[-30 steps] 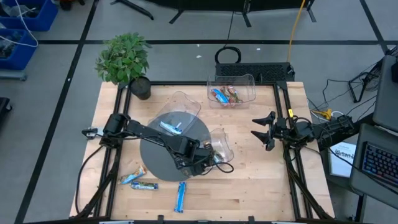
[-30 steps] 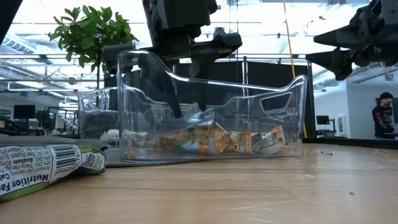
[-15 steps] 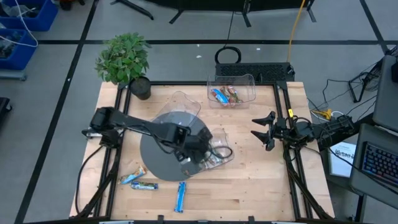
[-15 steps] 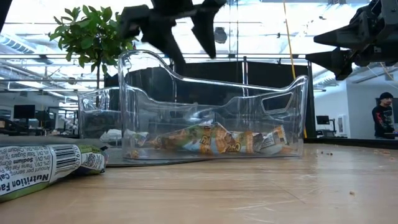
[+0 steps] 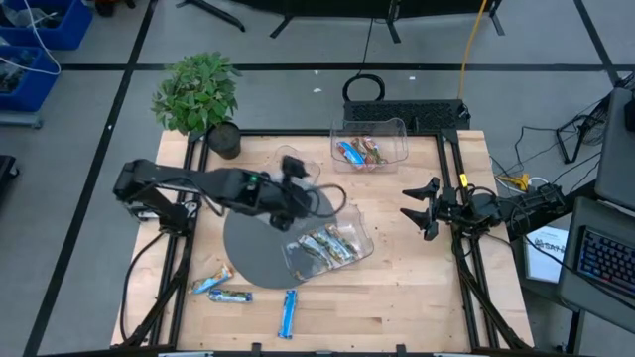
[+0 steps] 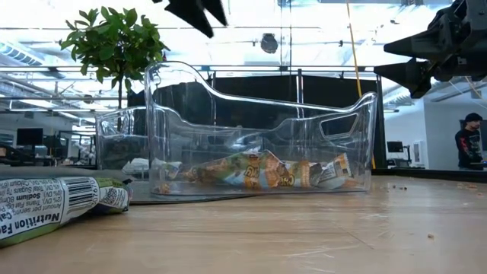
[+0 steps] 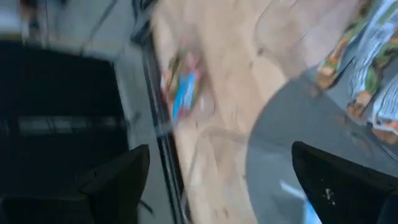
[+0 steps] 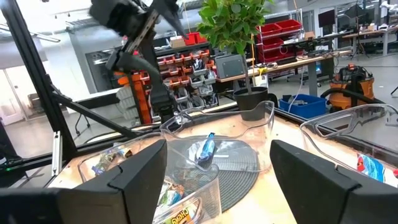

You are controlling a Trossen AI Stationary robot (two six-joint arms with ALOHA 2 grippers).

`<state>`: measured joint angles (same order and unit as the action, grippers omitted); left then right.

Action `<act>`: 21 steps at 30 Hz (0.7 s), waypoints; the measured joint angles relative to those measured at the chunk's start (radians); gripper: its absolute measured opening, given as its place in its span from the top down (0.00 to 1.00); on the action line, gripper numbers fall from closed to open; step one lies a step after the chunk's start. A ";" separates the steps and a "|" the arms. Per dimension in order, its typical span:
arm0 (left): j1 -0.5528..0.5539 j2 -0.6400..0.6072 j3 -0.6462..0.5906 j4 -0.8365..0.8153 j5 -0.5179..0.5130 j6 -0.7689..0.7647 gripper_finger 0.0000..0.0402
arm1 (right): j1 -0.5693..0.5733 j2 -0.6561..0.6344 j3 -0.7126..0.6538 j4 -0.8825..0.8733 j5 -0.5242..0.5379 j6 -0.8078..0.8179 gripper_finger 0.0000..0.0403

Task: Pick and place Granola Bars by type
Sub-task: Put the yellow granola bar into the bottom transparent bin

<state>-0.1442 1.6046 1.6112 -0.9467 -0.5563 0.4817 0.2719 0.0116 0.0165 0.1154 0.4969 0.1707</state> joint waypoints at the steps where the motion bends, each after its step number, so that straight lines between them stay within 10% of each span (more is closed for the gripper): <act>1: 0.003 -0.016 0.000 -0.035 -0.014 -0.058 0.02 | 0.000 0.000 0.000 0.000 0.000 0.000 0.31; 12: 0.013 -0.150 0.000 -0.429 -0.032 -0.697 0.02 | 0.000 0.000 0.000 0.000 0.000 0.000 0.31; 21: -0.004 -0.215 -0.019 -0.612 0.304 -1.040 0.02 | 0.000 0.000 0.000 0.000 0.000 0.000 0.31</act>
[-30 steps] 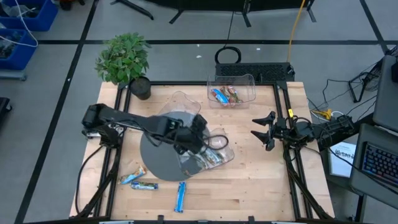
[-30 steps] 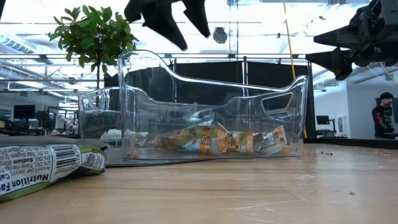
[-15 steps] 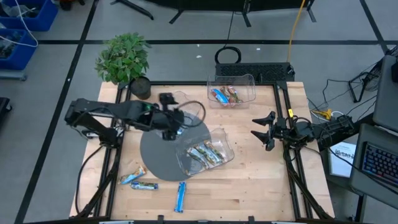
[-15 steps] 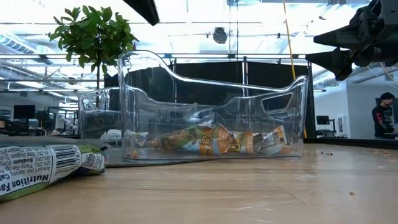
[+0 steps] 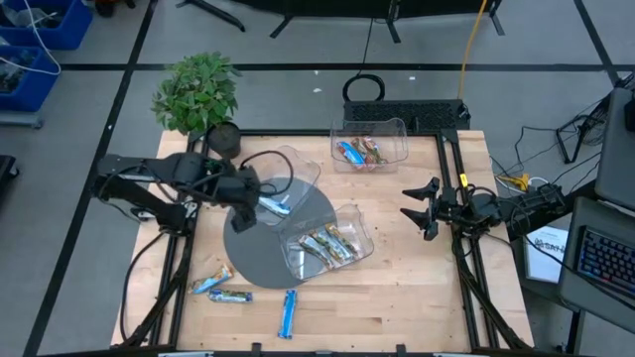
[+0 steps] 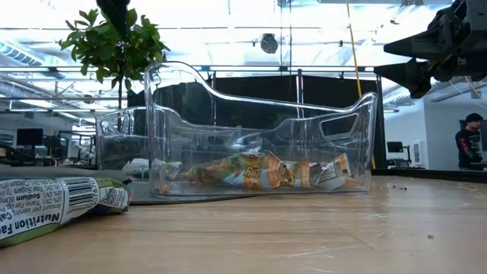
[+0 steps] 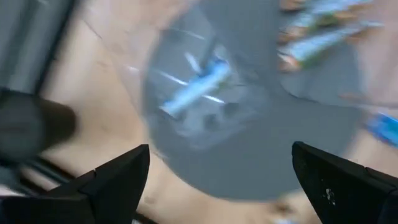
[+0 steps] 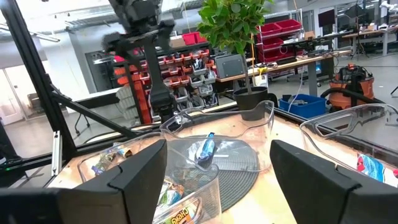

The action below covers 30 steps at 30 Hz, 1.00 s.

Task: Pick and place Granola Bars by type
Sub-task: Put the yellow granola bar into the bottom transparent bin

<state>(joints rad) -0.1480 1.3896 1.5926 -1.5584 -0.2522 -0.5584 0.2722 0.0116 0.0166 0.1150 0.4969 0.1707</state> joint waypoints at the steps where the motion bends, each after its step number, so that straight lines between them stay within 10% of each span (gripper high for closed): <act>1: -0.008 -0.005 -0.001 -0.003 0.033 -0.024 0.02 | 0.000 0.000 0.000 0.000 0.000 0.000 0.31; 30: -0.359 -0.150 -0.569 0.281 0.306 -0.417 0.02 | 0.000 0.000 0.000 -0.003 0.000 0.000 0.31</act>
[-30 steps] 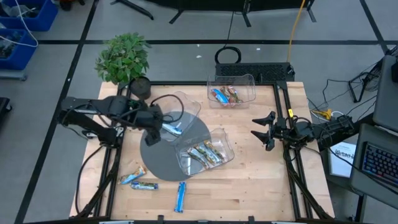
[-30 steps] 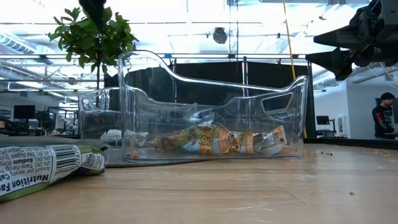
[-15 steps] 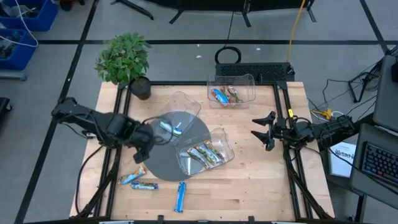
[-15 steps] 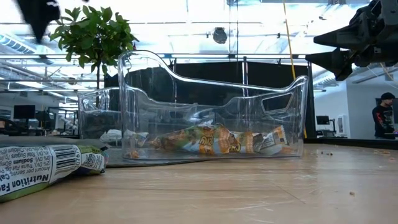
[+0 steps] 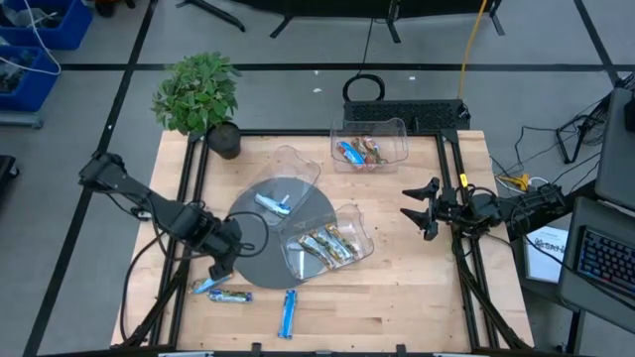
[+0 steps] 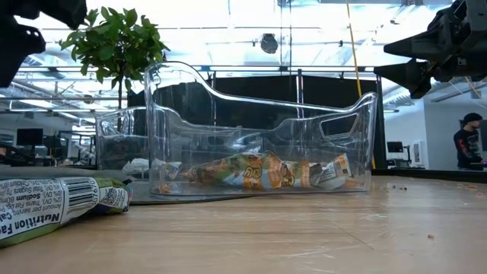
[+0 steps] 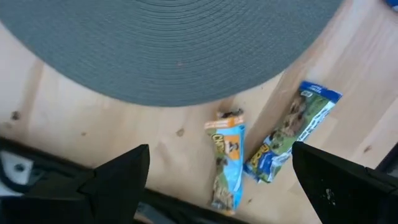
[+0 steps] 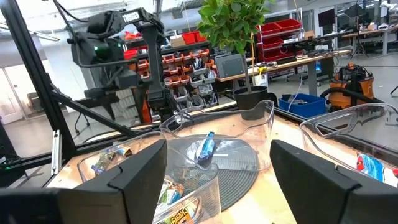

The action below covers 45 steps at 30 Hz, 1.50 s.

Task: Pick and place Granola Bars by type
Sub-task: Put the yellow granola bar into the bottom transparent bin

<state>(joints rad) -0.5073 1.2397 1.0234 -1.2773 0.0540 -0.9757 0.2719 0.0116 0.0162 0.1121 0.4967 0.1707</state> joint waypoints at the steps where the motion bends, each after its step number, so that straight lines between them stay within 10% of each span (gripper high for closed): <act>1: -0.002 0.000 -0.013 0.015 0.001 -0.004 0.02 | 0.000 0.000 0.000 0.000 0.000 0.000 0.31; 45: -0.208 0.002 -0.430 0.542 0.088 -0.274 0.02 | 0.000 0.000 0.000 0.000 0.000 0.000 0.31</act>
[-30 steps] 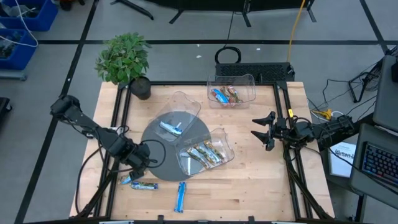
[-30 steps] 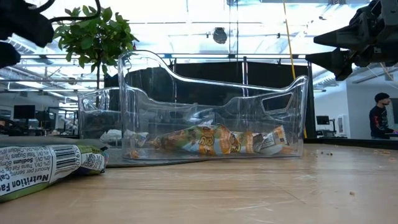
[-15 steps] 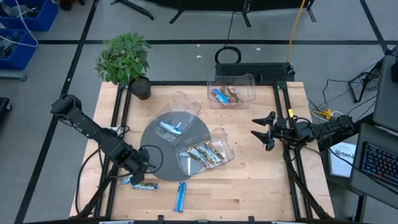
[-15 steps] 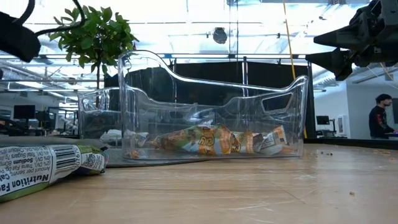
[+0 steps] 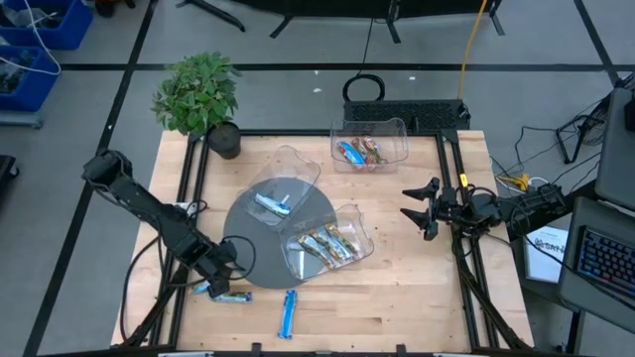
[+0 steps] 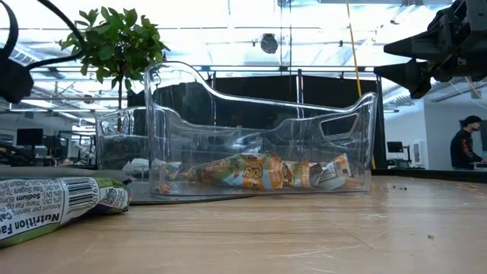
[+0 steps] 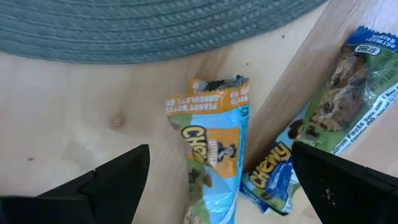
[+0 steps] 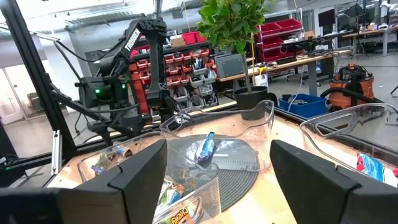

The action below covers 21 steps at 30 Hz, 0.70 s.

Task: Pick and place Granola Bars by type
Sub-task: Put the yellow granola bar into the bottom transparent bin

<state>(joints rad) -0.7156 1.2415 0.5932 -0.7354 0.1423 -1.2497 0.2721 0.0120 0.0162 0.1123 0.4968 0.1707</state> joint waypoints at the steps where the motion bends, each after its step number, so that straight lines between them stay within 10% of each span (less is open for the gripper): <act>1: -0.005 0.000 -0.009 0.016 -0.001 -0.010 0.02 | 0.000 0.000 0.000 0.000 0.000 0.000 0.31; 21: -0.026 0.032 -0.087 0.137 -0.043 -0.077 0.02 | 0.000 0.000 0.000 0.000 0.000 0.000 0.31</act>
<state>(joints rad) -0.7419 1.2736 0.5065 -0.5983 0.0996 -1.3270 0.2719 0.0120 0.0162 0.1123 0.4966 0.1707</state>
